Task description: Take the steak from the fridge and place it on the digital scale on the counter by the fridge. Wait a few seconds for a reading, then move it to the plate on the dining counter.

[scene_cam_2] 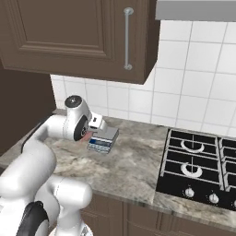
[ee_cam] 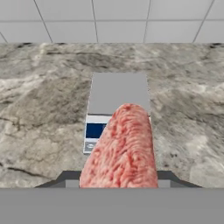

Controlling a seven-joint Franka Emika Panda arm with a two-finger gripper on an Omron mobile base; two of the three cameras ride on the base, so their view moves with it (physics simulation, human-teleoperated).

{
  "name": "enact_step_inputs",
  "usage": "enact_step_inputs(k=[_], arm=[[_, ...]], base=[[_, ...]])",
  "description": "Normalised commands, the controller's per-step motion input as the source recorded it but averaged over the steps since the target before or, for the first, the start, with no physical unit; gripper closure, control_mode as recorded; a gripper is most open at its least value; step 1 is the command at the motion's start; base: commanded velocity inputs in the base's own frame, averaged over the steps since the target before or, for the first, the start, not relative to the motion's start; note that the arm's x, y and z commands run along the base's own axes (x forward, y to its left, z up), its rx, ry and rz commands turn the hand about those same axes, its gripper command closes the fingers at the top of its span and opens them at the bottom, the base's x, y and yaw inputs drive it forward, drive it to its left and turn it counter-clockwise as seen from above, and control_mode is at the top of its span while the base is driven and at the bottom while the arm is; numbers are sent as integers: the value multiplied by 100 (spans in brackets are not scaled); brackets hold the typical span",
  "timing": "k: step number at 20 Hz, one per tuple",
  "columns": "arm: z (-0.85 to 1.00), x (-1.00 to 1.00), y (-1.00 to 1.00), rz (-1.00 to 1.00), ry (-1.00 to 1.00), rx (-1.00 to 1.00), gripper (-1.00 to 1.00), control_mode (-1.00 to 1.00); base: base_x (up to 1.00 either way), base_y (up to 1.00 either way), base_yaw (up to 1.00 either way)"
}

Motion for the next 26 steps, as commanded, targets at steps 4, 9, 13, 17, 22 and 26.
enact_step_inputs(k=[4,9,13,17,22,26], arm=[[-11,35,-2,0,0,0,100,-100],[-17,33,0,0,0,0,100,-100],[-17,38,-4,0,0,0,100,-100],[-26,32,-4,0,0,0,100,-100],[-30,25,-3,0,0,0,100,-100],[-24,28,-1,0,0,0,100,-100]], base=[[0,0,0],[0,0,0],[0,0,0],[0,0,0],[0,0,0],[0,0,0]])
